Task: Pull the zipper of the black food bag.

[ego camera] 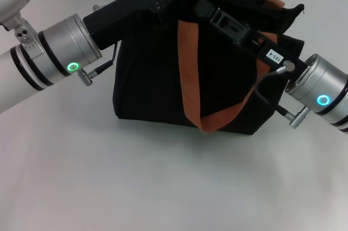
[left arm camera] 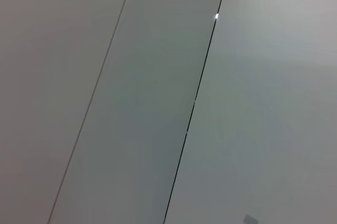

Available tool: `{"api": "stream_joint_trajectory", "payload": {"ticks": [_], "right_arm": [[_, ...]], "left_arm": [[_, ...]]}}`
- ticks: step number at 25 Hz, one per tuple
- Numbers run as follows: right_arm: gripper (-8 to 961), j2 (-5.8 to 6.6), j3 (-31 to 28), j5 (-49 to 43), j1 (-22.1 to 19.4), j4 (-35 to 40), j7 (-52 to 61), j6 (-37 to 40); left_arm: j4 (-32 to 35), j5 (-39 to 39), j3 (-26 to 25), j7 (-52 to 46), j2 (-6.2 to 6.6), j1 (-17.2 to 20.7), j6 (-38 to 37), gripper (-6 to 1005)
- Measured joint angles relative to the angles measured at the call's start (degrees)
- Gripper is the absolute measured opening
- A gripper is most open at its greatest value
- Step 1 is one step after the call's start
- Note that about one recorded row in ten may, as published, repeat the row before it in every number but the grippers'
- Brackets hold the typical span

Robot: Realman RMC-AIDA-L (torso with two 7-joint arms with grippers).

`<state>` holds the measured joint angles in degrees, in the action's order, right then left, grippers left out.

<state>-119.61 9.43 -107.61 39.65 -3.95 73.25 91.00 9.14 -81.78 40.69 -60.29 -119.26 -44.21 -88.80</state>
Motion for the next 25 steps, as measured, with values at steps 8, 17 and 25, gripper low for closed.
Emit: {"api": "stream_joint_trajectory", "payload": {"ticks": [8, 17, 25], "right_arm": [[325, -0.08, -0.2, 0.0, 0.2, 0.2, 0.0, 0.6], [325, -0.10, 0.2, -0.2, 1.0, -0.1, 0.2, -0.8], [288, -0.10, 0.3, -0.2, 0.8, -0.1, -0.7, -0.8]], "left_arm": [[-0.1, 0.0, 0.0, 0.1, -0.02, 0.0, 0.3, 19], [-0.2, -0.1, 0.0, 0.1, -0.01, 0.2, 0.7, 20], [-0.2, 0.0, -0.1, 0.2, -0.01, 0.3, 0.7, 20]]}}
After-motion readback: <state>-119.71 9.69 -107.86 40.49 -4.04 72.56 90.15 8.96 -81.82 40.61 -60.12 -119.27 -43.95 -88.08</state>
